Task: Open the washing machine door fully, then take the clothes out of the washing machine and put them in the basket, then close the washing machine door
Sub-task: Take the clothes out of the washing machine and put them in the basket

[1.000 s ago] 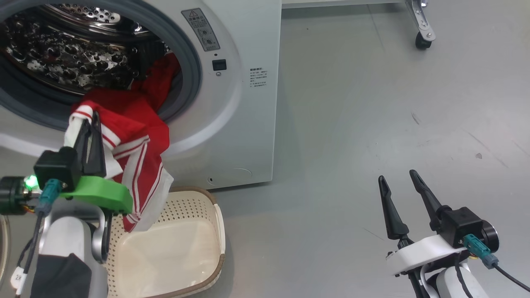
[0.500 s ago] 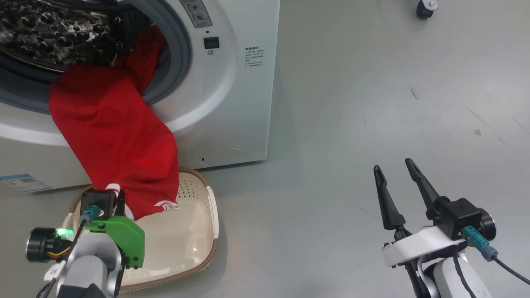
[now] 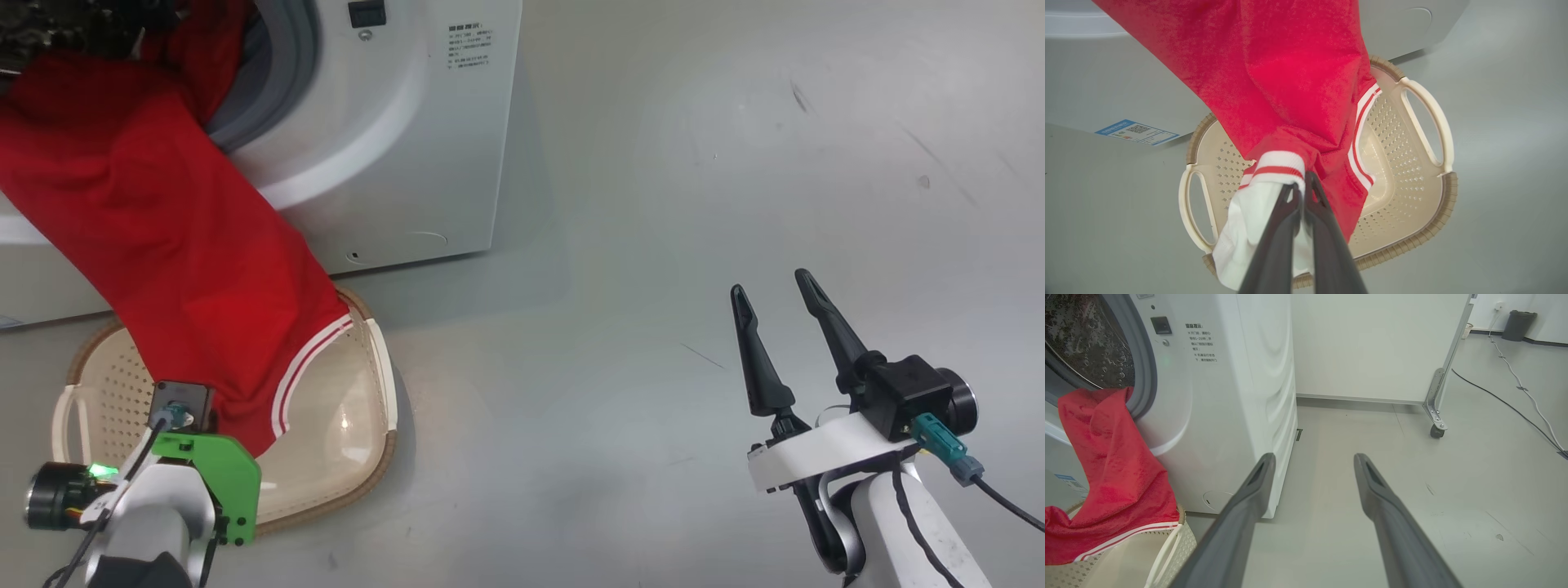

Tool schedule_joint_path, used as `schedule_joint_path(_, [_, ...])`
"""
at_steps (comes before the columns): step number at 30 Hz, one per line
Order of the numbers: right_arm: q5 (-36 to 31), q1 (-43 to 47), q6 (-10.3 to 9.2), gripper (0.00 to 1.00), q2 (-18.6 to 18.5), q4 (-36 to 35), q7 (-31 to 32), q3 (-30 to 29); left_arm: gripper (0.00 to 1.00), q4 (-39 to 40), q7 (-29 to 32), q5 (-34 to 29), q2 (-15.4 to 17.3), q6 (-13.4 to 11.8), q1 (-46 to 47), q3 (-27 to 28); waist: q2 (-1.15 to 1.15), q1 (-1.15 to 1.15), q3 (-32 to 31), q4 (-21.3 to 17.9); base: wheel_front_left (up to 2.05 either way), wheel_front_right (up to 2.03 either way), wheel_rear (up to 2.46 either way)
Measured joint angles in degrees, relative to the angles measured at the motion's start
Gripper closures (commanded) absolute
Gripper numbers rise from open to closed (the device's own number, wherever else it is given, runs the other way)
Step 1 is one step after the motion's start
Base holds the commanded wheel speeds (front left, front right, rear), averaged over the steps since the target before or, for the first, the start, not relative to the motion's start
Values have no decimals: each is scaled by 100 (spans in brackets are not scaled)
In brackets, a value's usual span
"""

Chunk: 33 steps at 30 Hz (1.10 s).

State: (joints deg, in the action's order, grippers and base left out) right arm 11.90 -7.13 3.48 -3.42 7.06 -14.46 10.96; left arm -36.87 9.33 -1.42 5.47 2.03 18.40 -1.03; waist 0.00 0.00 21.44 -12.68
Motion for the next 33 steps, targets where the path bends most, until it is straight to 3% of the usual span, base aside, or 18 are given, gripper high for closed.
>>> schedule_joint_path(14, [-1, -285, 49, 0, 32, -56, 0, 1, 100, -738, 170, -24, 202, -123, 611, 174, 0, 0, 777, -451, 0, 0, 0])
schedule_joint_path(32, [24, -468, 49, 0, 85, -73, 0, 45, 100, -1507, 196, -8, 430, -280, 1006, 290, 0, 0, 1286, -880, 0, 0, 0])
schedule_joint_path(33, [25, -479, 49, 0, 87, -73, 0, 45, 94, -1543, 194, -8, 431, -281, 1018, 292, 0, 0, 1290, -887, 0, 0, 0])
